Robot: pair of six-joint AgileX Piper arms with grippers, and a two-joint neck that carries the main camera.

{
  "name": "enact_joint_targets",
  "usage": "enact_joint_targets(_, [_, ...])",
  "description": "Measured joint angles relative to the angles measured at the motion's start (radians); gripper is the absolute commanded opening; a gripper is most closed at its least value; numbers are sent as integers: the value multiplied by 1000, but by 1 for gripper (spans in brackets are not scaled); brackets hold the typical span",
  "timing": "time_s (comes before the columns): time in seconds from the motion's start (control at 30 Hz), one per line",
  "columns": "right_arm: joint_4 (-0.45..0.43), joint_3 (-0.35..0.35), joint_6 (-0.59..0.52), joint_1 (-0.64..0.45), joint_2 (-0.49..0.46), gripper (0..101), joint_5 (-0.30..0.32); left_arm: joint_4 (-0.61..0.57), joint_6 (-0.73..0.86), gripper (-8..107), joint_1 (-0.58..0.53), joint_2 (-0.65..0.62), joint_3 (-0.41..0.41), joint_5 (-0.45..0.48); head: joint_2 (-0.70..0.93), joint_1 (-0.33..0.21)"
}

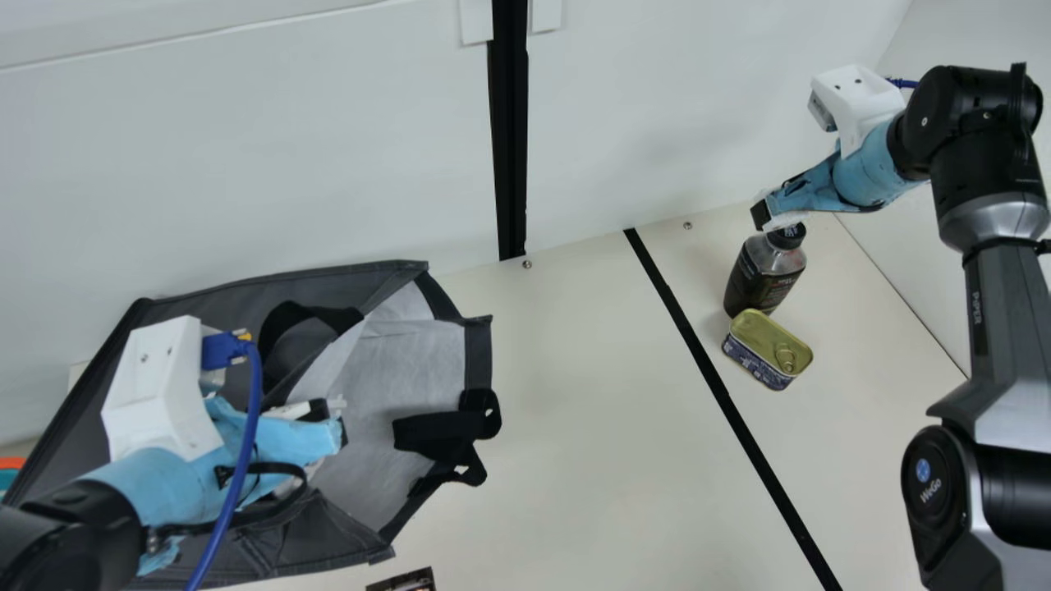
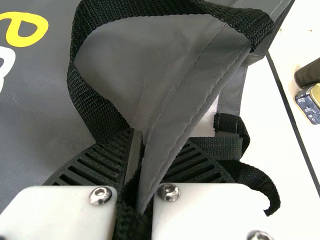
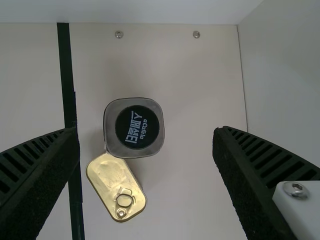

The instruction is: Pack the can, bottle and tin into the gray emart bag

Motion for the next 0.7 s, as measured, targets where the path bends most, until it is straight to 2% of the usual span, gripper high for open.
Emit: enact_joint_targets(0.7, [-18,-13,22,21,85,91,1,0,0,10,0,0,0,0,2,0])
